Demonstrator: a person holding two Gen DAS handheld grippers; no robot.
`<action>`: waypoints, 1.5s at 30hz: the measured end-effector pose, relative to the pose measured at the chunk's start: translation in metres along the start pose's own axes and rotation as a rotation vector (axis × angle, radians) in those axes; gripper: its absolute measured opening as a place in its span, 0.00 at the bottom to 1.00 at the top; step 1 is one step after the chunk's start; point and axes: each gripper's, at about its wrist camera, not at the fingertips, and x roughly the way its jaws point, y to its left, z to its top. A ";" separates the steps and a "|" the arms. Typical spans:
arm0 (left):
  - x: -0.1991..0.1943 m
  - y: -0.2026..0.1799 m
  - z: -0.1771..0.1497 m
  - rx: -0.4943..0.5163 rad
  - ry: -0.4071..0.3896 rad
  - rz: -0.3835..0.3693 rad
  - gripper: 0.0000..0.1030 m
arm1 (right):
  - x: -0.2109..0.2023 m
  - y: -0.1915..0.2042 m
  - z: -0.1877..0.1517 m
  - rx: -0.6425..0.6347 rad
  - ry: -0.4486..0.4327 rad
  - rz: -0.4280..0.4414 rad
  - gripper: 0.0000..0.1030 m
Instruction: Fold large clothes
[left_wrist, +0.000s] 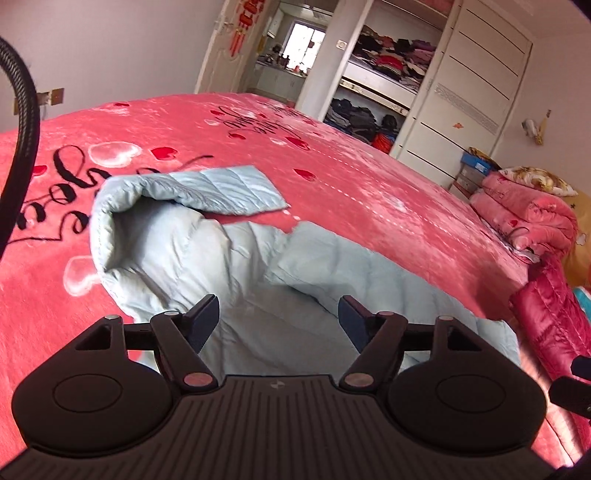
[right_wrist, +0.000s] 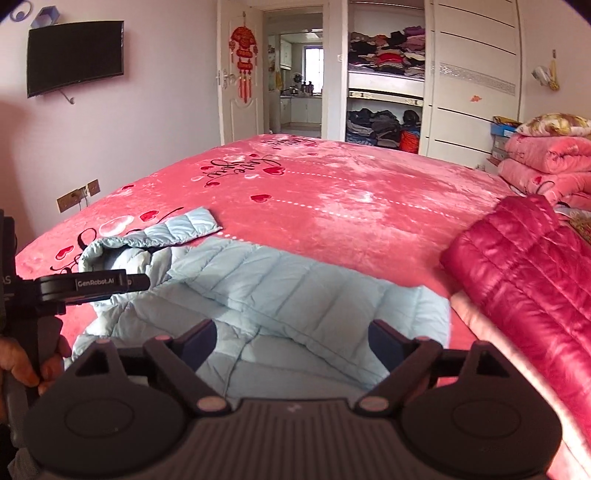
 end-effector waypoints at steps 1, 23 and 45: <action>0.002 0.005 0.003 -0.013 -0.021 0.010 0.85 | 0.014 0.006 0.003 -0.016 0.003 0.013 0.87; 0.004 0.028 0.032 -0.137 -0.037 0.081 0.93 | 0.189 0.113 0.000 -0.530 -0.016 0.033 0.72; -0.003 0.013 0.024 -0.079 -0.016 0.064 0.94 | 0.068 -0.019 0.068 -0.112 -0.247 -0.313 0.01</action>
